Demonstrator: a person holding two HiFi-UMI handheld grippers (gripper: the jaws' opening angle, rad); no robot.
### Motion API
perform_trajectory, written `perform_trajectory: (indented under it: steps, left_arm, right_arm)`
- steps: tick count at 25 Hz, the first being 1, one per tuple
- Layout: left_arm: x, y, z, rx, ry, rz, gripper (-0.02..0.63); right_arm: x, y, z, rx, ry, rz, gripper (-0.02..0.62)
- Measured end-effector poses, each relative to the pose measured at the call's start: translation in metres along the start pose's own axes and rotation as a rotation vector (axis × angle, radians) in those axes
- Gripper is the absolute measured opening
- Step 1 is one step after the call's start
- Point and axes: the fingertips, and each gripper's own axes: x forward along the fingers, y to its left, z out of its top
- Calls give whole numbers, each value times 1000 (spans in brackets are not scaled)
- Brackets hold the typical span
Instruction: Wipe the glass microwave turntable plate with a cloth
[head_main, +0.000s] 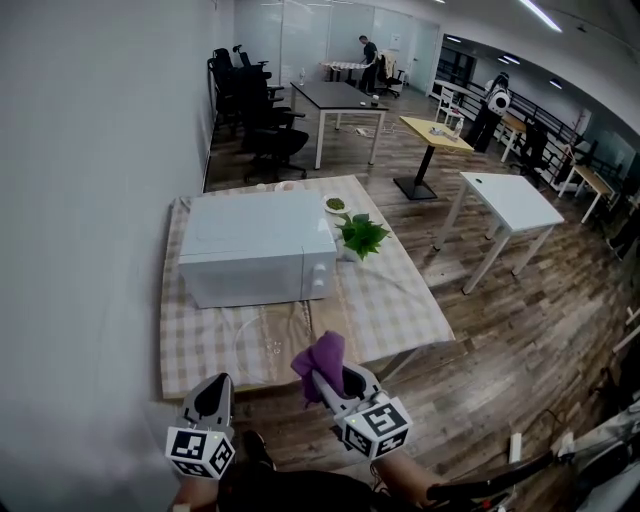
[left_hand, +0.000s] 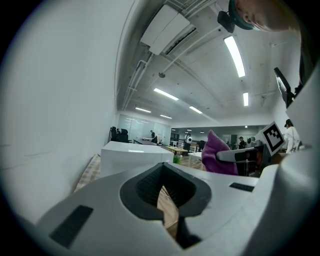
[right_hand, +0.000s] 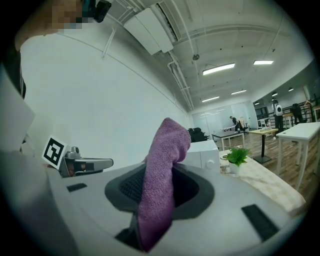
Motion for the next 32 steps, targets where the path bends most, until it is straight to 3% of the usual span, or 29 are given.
perform_trajectory:
  steps: [17, 24, 29, 32]
  left_arm:
    - [78, 100, 14, -6, -8, -105, 3]
    - [99, 120, 0, -12, 14, -167, 3]
    - [115, 138, -14, -19, 55, -158, 3]
    - [128, 141, -20, -27, 69, -144, 3]
  right_arm:
    - [121, 1, 20, -1, -5, -99, 127]
    - [160, -12, 3, -1, 51, -135, 126]
    - [185, -27, -8, 32, 76, -172, 127]
    - [198, -44, -14, -14, 113, -186, 127]
